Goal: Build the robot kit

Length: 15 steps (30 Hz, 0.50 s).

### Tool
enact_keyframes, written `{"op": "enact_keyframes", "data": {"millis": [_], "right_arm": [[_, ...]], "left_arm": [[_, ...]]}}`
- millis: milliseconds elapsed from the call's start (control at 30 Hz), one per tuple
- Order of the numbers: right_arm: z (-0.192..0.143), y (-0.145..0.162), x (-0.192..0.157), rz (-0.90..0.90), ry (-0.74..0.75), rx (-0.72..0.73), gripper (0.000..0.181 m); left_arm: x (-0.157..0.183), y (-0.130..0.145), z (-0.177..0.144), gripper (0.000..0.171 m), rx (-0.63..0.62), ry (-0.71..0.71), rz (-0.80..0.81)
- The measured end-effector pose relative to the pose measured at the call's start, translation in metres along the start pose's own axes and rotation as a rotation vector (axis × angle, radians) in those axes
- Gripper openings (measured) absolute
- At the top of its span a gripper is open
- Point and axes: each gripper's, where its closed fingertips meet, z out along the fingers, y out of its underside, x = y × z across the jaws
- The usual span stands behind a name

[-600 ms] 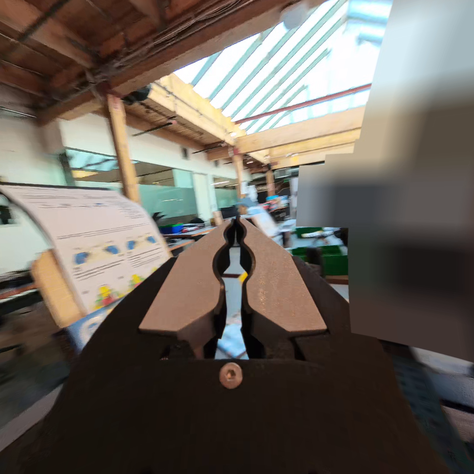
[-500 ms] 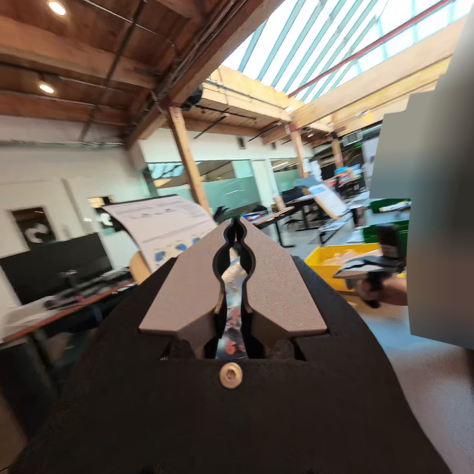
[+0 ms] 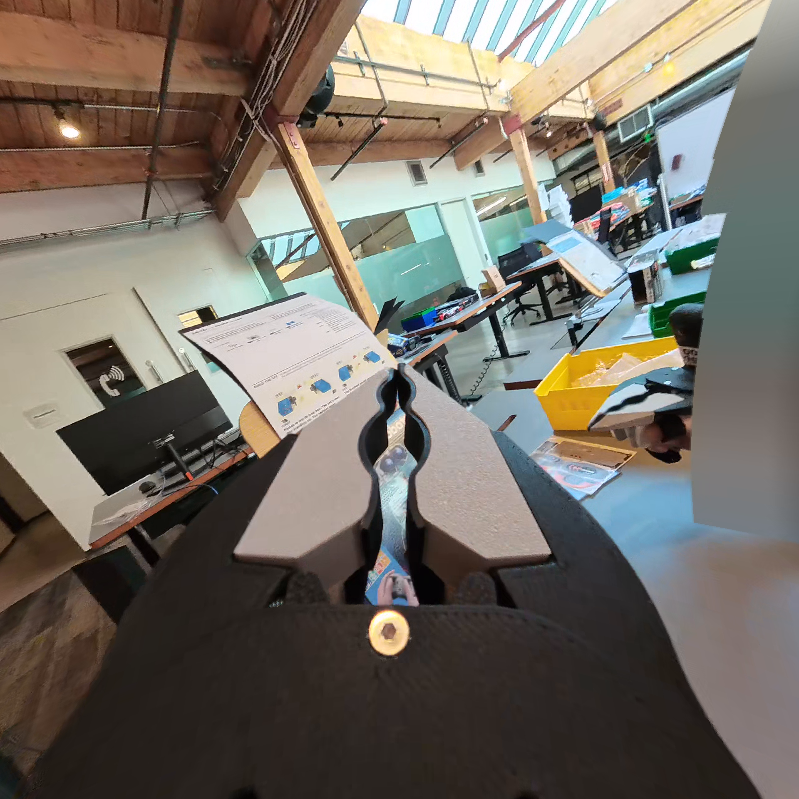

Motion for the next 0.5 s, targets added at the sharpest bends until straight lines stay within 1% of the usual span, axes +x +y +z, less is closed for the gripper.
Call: {"op": "enact_keyframes", "data": {"millis": [100, 133, 167, 200, 267, 333, 367, 400, 467, 500], "right_arm": [[-0.002, -0.008, 0.005, 0.011, 0.045, 0.058, 0.0], [-0.002, -0.012, 0.008, 0.007, 0.069, 0.083, 0.008], [-0.002, -0.013, 0.013, -0.011, 0.114, 0.098, 0.028], [-0.003, -0.012, 0.021, -0.053, 0.175, 0.086, 0.044], [-0.008, -0.007, 0.038, -0.209, 0.325, 0.028, 0.062], [-0.012, -0.001, 0.048, -0.426, 0.445, -0.069, 0.063], [-0.012, 0.004, 0.051, -0.527, 0.486, -0.138, 0.061], [-0.009, 0.009, 0.05, -0.618, 0.497, -0.199, 0.059], [-0.002, 0.021, 0.042, -0.754, 0.479, -0.284, 0.059], [0.002, 0.025, 0.038, -0.8, 0.466, -0.308, 0.058]], "left_arm": [[0.002, 0.006, 0.005, 0.0, -0.022, 0.006, 0.014], [-0.001, 0.007, 0.006, 0.0, -0.019, -0.015, 0.031], [-0.005, 0.007, 0.007, 0.004, -0.011, -0.057, 0.059], [-0.012, 0.007, 0.008, 0.019, -0.011, -0.113, 0.089], [-0.025, 0.008, 0.008, 0.049, -0.049, -0.234, 0.147], [-0.031, 0.008, 0.008, 0.072, -0.09, -0.313, 0.189], [-0.034, 0.008, 0.007, 0.077, -0.1, -0.342, 0.2], [-0.036, 0.005, 0.007, 0.082, -0.095, -0.365, 0.215], [-0.039, 0.0, 0.005, 0.087, -0.072, -0.408, 0.257], [-0.042, -0.001, 0.004, 0.086, -0.069, -0.43, 0.268]]}}
